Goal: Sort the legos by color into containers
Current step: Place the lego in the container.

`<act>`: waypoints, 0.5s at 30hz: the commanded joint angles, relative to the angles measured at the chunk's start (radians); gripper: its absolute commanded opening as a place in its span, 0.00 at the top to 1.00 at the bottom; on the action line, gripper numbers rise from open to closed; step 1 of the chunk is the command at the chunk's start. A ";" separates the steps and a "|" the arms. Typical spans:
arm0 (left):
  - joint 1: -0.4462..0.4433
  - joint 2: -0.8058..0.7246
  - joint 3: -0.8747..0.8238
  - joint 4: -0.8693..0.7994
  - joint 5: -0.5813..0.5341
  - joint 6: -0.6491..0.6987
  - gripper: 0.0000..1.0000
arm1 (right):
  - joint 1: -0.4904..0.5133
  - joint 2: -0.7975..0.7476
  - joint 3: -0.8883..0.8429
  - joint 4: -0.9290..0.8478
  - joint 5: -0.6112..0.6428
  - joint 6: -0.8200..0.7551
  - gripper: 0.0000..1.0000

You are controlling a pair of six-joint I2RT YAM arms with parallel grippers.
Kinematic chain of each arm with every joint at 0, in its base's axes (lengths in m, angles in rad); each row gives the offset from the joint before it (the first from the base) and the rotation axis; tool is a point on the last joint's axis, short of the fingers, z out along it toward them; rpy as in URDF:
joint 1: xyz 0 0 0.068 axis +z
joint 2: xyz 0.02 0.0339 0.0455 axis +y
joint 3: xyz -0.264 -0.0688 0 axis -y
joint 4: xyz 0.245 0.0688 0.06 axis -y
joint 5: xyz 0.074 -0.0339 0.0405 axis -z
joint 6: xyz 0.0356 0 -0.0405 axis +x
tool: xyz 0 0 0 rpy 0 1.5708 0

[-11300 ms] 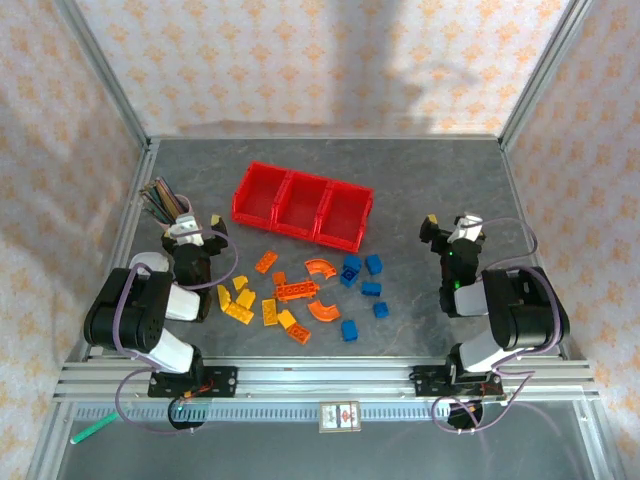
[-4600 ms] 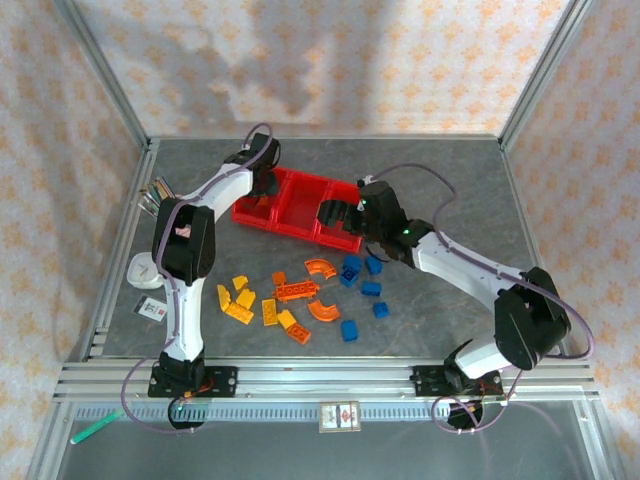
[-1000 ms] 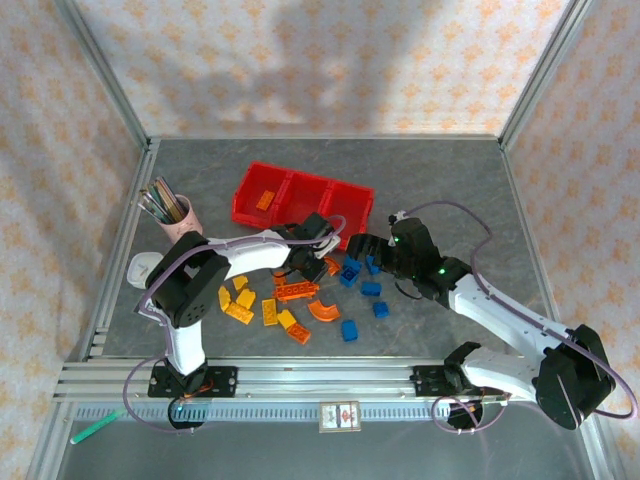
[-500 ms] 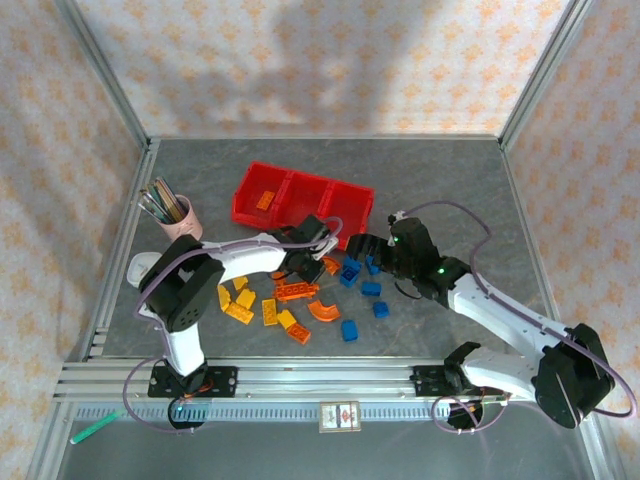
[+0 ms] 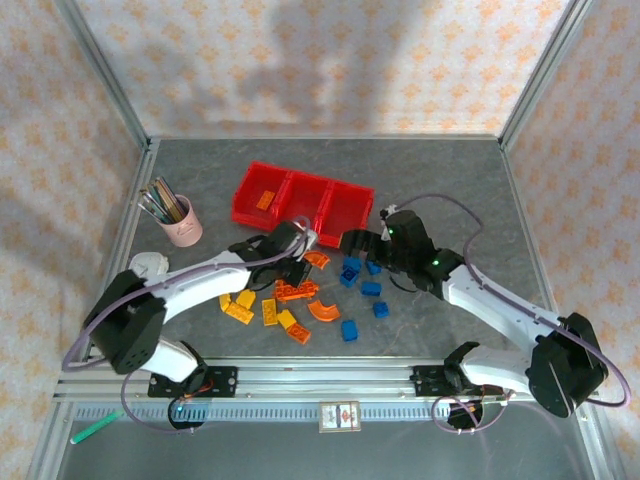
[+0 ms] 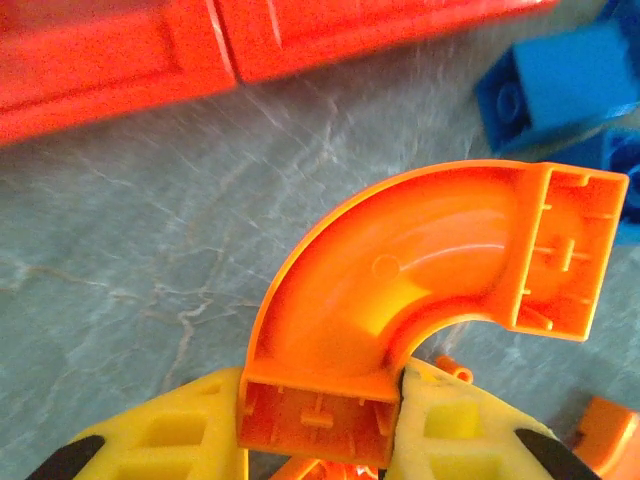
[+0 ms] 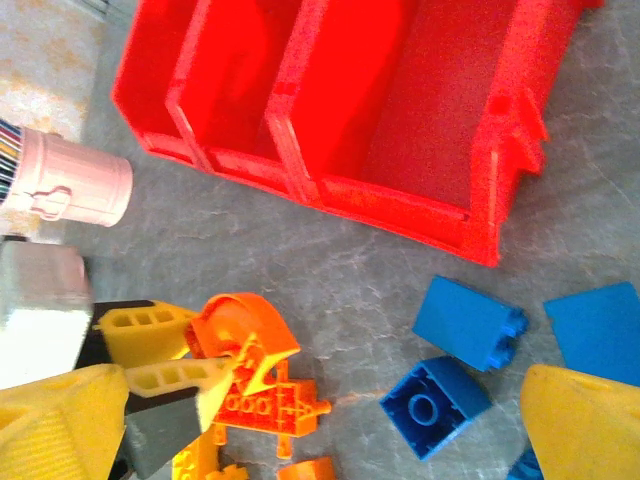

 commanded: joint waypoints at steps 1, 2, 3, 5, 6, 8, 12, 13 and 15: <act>0.054 -0.101 0.001 -0.021 -0.061 -0.096 0.75 | 0.016 0.030 0.067 0.020 -0.014 -0.030 0.00; 0.073 -0.125 0.015 -0.035 -0.076 -0.113 0.75 | 0.020 0.043 0.080 0.025 -0.014 -0.034 0.00; 0.092 -0.138 0.030 -0.043 -0.084 -0.125 0.75 | 0.023 0.053 0.091 0.030 -0.017 -0.037 0.00; 0.144 -0.148 0.078 -0.071 -0.109 -0.153 0.75 | 0.028 0.078 0.115 0.046 -0.022 -0.039 0.00; 0.171 -0.145 0.098 -0.079 -0.112 -0.162 0.75 | 0.029 0.090 0.124 0.053 -0.025 -0.039 0.00; 0.228 -0.118 0.142 -0.079 -0.121 -0.183 0.75 | 0.031 0.116 0.146 0.070 -0.030 -0.038 0.00; 0.347 0.001 0.241 -0.092 -0.114 -0.230 0.76 | 0.031 0.151 0.168 0.099 -0.015 -0.038 0.00; 0.373 0.042 0.273 -0.096 -0.106 -0.243 0.77 | 0.031 0.160 0.173 0.102 -0.009 -0.040 0.00; 0.411 0.117 0.332 -0.091 -0.084 -0.266 0.77 | 0.031 0.180 0.186 0.099 0.013 -0.044 0.00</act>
